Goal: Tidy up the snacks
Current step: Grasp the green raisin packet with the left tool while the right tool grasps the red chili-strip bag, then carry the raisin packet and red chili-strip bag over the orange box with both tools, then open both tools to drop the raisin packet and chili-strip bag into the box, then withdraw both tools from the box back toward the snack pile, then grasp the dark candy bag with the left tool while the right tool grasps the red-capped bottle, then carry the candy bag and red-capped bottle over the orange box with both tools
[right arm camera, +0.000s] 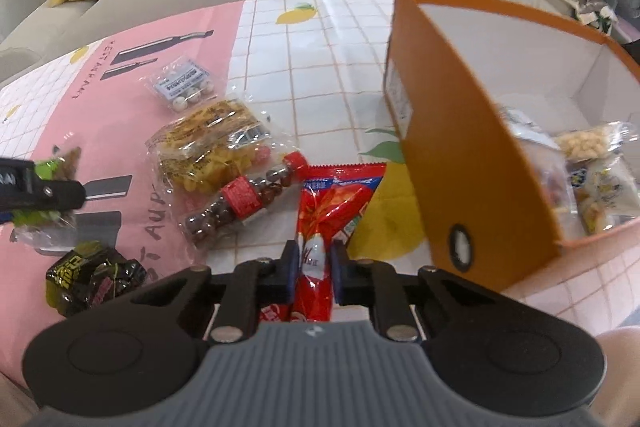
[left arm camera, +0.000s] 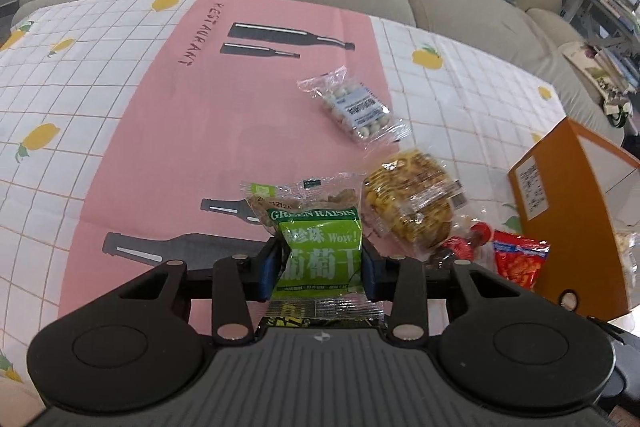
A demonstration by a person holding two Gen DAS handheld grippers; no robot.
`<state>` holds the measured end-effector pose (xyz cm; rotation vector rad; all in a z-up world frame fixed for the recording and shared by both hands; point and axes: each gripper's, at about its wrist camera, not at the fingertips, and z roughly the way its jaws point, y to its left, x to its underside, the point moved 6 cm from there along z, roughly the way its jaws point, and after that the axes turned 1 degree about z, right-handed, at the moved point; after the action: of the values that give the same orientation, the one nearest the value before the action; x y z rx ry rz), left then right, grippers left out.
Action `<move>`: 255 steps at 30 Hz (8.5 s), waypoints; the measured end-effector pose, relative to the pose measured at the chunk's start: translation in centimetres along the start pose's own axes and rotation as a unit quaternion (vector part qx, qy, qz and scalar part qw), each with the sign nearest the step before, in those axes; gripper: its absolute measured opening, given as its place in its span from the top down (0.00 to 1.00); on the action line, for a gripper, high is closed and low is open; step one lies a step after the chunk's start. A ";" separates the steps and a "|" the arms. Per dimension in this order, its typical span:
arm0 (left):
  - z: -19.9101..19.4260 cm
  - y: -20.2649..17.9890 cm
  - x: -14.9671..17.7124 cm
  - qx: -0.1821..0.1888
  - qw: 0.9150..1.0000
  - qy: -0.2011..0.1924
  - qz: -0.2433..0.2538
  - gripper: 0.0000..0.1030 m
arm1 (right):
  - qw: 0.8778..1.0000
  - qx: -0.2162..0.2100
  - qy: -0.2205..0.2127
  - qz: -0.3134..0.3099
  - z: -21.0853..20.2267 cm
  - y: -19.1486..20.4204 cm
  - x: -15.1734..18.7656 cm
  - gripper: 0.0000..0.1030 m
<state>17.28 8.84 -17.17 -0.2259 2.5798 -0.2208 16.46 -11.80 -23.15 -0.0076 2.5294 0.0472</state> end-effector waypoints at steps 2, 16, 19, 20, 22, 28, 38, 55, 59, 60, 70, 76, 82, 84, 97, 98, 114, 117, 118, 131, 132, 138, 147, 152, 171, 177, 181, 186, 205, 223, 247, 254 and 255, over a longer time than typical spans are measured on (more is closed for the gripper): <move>-0.5 0.0 -0.1 0.004 1.000 0.000 -0.009 0.56 | 0.999 0.020 -0.025 -0.026 -1.0 0.0 0.0 0.87; -6.1 -4.5 0.4 0.062 0.998 -0.007 0.014 0.56 | 0.994 -0.072 -0.085 -0.005 -8.3 -1.0 -2.6 0.87; -7.1 -6.2 0.7 0.072 0.997 -0.013 0.029 0.56 | 0.991 -0.088 -0.099 -0.001 -10.3 -1.5 -2.8 0.87; -7.4 -6.7 0.7 0.072 0.997 -0.014 0.034 0.56 | 0.990 -0.089 -0.105 0.000 -10.9 -1.7 -2.9 0.87; -7.8 -7.9 0.7 0.081 0.996 -0.016 0.040 0.56 | 0.989 -0.089 -0.115 0.002 -12.1 -2.4 -3.0 0.87; -9.3 -11.8 0.5 0.113 0.991 -0.020 0.068 0.56 | 0.987 -0.088 -0.132 0.018 -14.5 -5.2 -3.2 0.87; -8.6 -20.9 -0.4 0.179 0.973 0.009 0.144 0.56 | 0.988 -0.087 -0.125 0.031 -16.8 -13.0 -5.7 0.87; -0.6 -31.2 -2.5 0.189 0.949 0.085 0.237 0.56 | 0.996 0.004 -0.054 -0.068 -11.0 -23.6 -10.7 0.87; 1.7 -33.2 -2.5 0.186 0.944 0.101 0.254 0.56 | 0.995 0.013 -0.023 -0.094 -8.3 -25.0 -11.1 0.87; 2.4 -33.7 -2.5 0.185 0.942 0.106 0.259 0.56 | 0.995 0.014 -0.013 -0.103 -7.6 -25.4 -11.2 0.87; 9.5 -36.0 -3.1 0.175 0.946 0.151 0.226 0.56 | 0.984 0.021 0.045 -0.169 -0.9 -27.6 -12.4 0.87; 11.8 -36.6 -2.7 0.143 0.948 0.157 0.237 0.56 | 0.972 0.033 0.057 -0.224 2.1 -27.4 -12.9 0.86; 13.4 -36.9 -1.7 0.128 0.942 0.178 0.255 0.56 | 0.961 0.042 0.080 -0.261 4.5 -27.4 -12.3 0.85; 13.5 -37.1 -1.6 0.127 0.940 0.183 0.257 0.56 | 0.960 0.044 0.086 -0.261 4.8 -27.5 -12.2 0.84; 10.3 -36.1 -3.5 0.137 0.948 0.146 0.249 0.19 | 0.958 0.072 0.081 -0.264 3.9 -27.4 -12.2 0.50; 9.8 -36.1 -3.7 0.140 0.948 0.143 0.247 0.19 | 0.958 0.076 0.079 -0.264 3.5 -27.3 -12.3 0.49; -3.6 -31.3 -5.6 0.157 0.959 0.036 0.232 0.19 | 0.979 0.099 0.020 -0.177 -6.3 -24.2 -14.4 0.36; -6.2 -29.1 -5.5 0.163 0.962 0.021 0.218 0.19 | 0.985 0.071 0.000 -0.159 -8.4 -22.0 -14.3 0.35; -7.0 -28.3 -5.5 0.163 0.964 0.017 0.212 0.19 | 0.986 0.062 -0.006 -0.156 -9.0 -21.1 -14.2 0.34; -11.3 -16.2 -3.2 0.124 0.986 -0.022 0.113 0.19 | 0.993 -0.025 -0.081 -0.079 -14.5 -10.7 -11.3 0.31; -11.2 -15.4 -2.9 0.120 0.987 -0.021 0.107 0.19 | 0.993 -0.030 -0.085 -0.072 -14.6 -10.0 -10.9 0.31; -11.2 -10.9 -1.0 0.105 0.989 -0.036 0.099 0.19 | 0.992 -0.033 -0.114 -0.040 -15.3 -6.6 -8.0 0.30; -10.8 -6.2 1.9 0.109 0.990 -0.049 0.075 0.20 | 0.987 -0.045 -0.146 -0.046 -14.6 -2.5 -4.1 0.30; -9.6 -4.3 3.4 0.108 0.990 -0.043 0.074 0.20 | 0.989 -0.059 -0.124 -0.052 -12.7 -0.9 -1.9 0.30; -2.5 -0.8 5.4 0.099 0.993 0.024 0.059 0.18 | 0.994 -0.069 -0.050 -0.067 -5.2 0.8 0.9 0.33; -0.1 -0.5 5.9 0.094 0.994 0.060 0.016 0.18 | 0.995 -0.074 -0.023 -0.065 -2.7 1.2 1.1 0.41; 1.1 -1.4 6.2 0.072 0.995 0.052 0.054 0.20 | 0.995 -0.071 -0.014 -0.065 -1.8 1.3 1.2 0.41; 2.4 -2.1 5.9 0.043 0.995 0.047 0.077 0.24 | 0.996 -0.068 -0.006 -0.057 -1.0 0.8 1.2 0.41; 3.6 -1.0 5.1 0.003 0.994 0.006 0.111 0.56 | 0.996 -0.073 -0.015 -0.045 0.4 2.2 -0.1 0.41; 4.4 0.5 3.0 0.045 0.998 -0.011 0.052 0.57 | 0.990 -0.090 0.028 0.109 4.7 2.2 -3.3 0.58; 5.4 -2.7 3.2 -0.044 0.986 -0.053 0.152 0.56 | 0.995 -0.075 0.047 0.051 4.0 0.0 -0.7 0.67; 2.7 -2.4 4.1 -0.013 0.992 -0.057 0.115 0.56 | 0.994 -0.084 0.053 0.052 3.1 -0.4 -0.2 0.68; 2.2 -2.4 4.2 -0.005 0.993 -0.059 0.107 0.56 | 0.994 -0.087 0.051 0.050 2.9 -0.3 -0.2 0.69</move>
<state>15.14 5.40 -20.66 0.0339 2.4654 -0.1120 18.27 -11.99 -25.38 0.0476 2.6191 0.3143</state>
